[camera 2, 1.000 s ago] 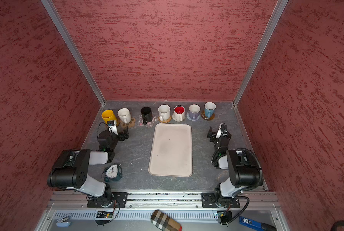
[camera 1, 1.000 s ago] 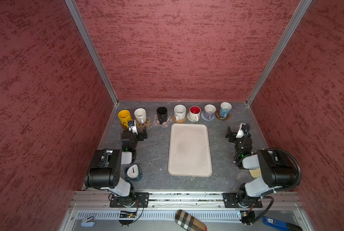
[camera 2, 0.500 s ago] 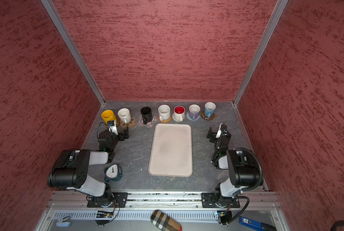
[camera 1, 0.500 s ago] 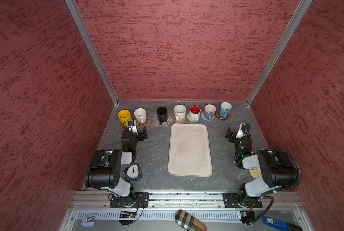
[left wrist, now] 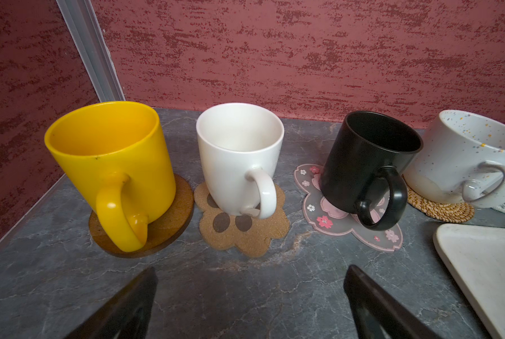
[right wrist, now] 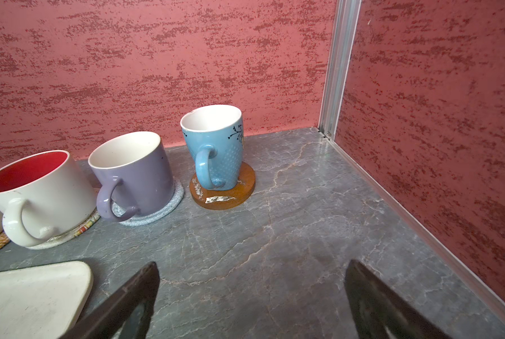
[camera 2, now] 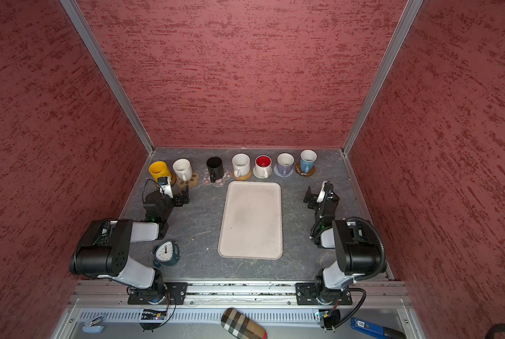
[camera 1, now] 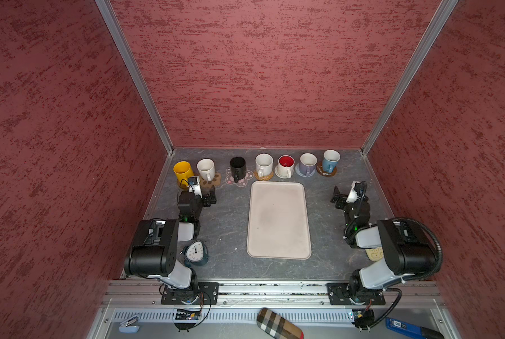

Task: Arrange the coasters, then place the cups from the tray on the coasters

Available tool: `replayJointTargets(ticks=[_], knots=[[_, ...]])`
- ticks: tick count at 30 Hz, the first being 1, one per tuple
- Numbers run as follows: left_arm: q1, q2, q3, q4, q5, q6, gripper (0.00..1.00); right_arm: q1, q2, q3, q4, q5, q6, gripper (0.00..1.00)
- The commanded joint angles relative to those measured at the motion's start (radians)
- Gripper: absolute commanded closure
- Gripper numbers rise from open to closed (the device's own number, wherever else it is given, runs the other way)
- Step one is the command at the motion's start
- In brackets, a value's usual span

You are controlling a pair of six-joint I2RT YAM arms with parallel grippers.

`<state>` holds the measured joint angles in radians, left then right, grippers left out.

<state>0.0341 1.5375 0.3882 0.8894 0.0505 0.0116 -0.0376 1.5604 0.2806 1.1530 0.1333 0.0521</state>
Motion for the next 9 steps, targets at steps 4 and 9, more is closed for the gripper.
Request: replayJointTargets(ticks=[4, 9], knots=[[-0.003, -0.003, -0.003, -0.007, 0.0, -0.001, 0.0, -0.004, -0.01, 0.005, -0.001, -0.023, -0.015, 0.01], [-0.003, -0.003, -0.003, -0.007, -0.002, -0.001, 0.0, -0.004, -0.01, 0.003, 0.0, -0.023, -0.016, 0.01]])
